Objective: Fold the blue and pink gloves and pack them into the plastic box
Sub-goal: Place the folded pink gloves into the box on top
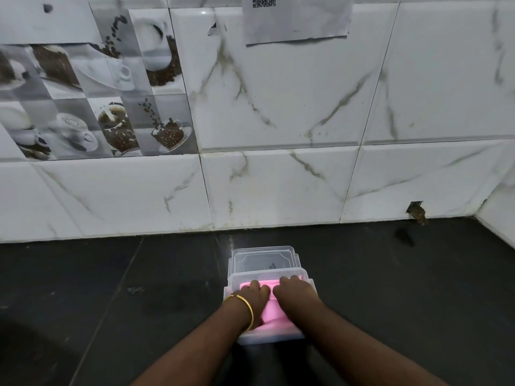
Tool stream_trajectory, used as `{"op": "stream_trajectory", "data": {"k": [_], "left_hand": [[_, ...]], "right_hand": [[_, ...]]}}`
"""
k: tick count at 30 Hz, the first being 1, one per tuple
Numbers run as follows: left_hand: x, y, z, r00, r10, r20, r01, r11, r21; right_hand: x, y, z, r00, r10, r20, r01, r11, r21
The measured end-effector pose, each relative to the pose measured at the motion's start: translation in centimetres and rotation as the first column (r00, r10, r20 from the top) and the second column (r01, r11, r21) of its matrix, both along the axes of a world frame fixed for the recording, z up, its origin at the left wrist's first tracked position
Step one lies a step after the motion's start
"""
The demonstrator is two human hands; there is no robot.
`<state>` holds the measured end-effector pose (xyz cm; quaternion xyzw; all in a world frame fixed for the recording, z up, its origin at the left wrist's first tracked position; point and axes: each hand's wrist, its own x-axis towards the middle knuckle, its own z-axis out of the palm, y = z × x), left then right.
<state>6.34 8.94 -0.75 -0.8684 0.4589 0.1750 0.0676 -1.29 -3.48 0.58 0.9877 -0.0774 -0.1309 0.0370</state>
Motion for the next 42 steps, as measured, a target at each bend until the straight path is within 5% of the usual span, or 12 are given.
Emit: {"op": "stream_trajectory", "data": {"k": [11,15,18,21,24,26,28,34,42], "left_hand": [[0.6,0.7,0.5,0.980,-0.175,0.091,0.175,0.985,0.012],[1.9,1.5,1.7,0.977,-0.206,0.046,0.211,0.962,-0.175],[3.4,2.5,2.5,0.992,-0.093,-0.083,0.028,0.813,-0.582],[5.4,2.7,2.3,0.937,0.192,-0.293,-0.350,0.485,-0.801],[8.0,2.0,1.3,0.592,0.392,-0.704,-0.804,0.222,-0.552],[9.5,1.9,0.3,0.395,0.470,-0.789,-0.919,0.198,-0.342],[10.6,1.9,-0.8,0.299,0.511,-0.806,-0.952,0.211,-0.220],[11.7,0.8,-3.8,0.156,0.504,-0.850,-0.985,0.147,-0.094],[12.3,-0.4,-3.3,0.154,0.482,-0.863,-0.987,0.120,-0.108]], "right_hand": [[-0.9,0.7,0.8,0.999,-0.015,-0.039,0.015,1.000,0.002],[0.0,-0.6,2.7,0.998,-0.044,-0.047,0.051,0.988,0.145],[1.9,-3.0,4.5,0.974,-0.227,-0.026,0.211,0.850,0.484],[3.5,-5.7,4.9,0.831,-0.550,0.084,0.317,0.591,0.742],[4.3,-8.3,3.2,0.670,-0.731,0.132,0.361,0.476,0.802],[4.6,-9.3,1.7,0.648,-0.761,0.037,0.425,0.401,0.811],[4.9,-9.8,0.0,0.630,-0.771,-0.088,0.490,0.308,0.815],[6.1,-10.3,-3.4,0.594,-0.761,-0.262,0.556,0.153,0.817],[7.6,-10.2,-3.1,0.632,-0.733,-0.250,0.540,0.186,0.821]]}}
